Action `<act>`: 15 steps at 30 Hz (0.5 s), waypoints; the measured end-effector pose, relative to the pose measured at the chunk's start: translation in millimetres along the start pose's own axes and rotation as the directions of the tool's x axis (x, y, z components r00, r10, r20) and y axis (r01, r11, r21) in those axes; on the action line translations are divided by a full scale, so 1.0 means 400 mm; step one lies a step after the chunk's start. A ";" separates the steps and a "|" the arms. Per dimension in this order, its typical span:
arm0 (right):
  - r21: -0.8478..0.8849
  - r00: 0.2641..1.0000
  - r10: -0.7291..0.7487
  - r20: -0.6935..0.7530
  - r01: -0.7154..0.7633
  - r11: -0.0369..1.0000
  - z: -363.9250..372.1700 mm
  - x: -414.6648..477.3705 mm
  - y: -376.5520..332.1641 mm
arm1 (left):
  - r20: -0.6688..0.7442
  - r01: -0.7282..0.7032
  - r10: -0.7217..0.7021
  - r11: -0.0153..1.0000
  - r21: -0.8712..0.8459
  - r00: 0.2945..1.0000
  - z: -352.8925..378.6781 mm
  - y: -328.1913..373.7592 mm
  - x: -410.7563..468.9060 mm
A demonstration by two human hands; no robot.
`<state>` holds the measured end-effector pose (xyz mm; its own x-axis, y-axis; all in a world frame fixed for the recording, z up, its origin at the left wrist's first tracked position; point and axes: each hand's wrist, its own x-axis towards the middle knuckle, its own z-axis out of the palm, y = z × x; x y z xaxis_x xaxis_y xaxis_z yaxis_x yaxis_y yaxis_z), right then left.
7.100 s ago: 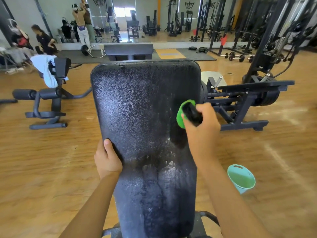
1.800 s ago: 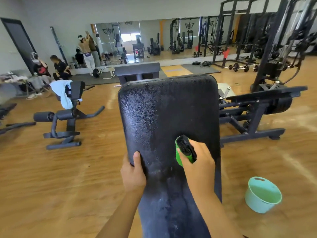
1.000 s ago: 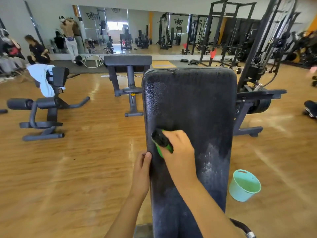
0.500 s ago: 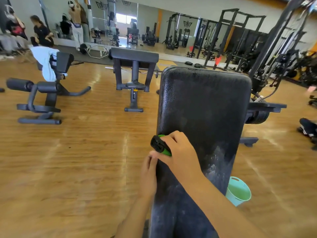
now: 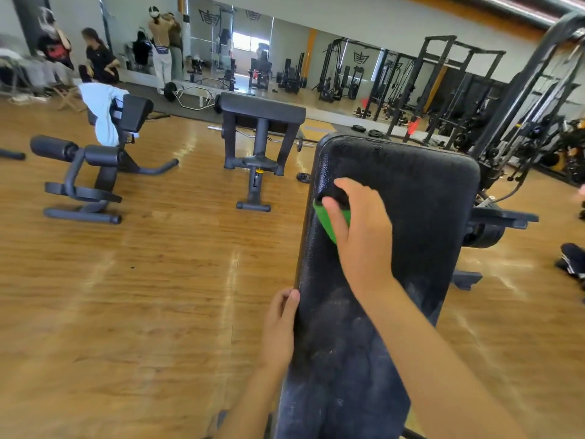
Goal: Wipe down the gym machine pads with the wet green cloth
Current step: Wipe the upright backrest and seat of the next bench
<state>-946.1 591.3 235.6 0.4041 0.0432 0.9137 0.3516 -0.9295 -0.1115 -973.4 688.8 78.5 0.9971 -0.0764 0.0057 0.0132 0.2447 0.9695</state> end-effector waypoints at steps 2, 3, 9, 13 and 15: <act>-0.060 0.998 -0.055 0.025 0.056 0.997 0.006 0.022 0.007 | 0.006 0.001 -0.001 1.000 -0.003 1.000 -0.002 -0.004 0.001; -0.073 0.996 -0.076 0.046 0.079 0.994 0.010 0.011 0.009 | 0.011 0.001 -0.001 1.000 -0.012 1.000 -0.003 -0.006 0.003; -0.151 0.953 -0.262 0.153 0.284 0.947 0.017 -0.181 0.004 | 0.048 -0.044 0.047 0.997 -0.064 0.998 -0.009 -0.008 0.009; -0.153 0.960 -0.174 0.222 0.210 0.966 0.020 -0.277 0.004 | 0.094 -0.047 0.053 0.997 -0.064 0.994 -0.018 -0.001 0.008; -0.152 0.965 -0.184 0.188 0.214 0.965 0.015 -0.256 -0.003 | 0.119 -0.019 0.025 0.998 -0.052 0.993 -0.027 -0.003 0.013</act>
<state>-982.9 590.0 139.7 0.4841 0.2817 0.8284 0.2977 -0.9433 0.1468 -967.4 698.7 74.8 0.9810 -0.1847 0.0588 -0.0016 0.2957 0.9553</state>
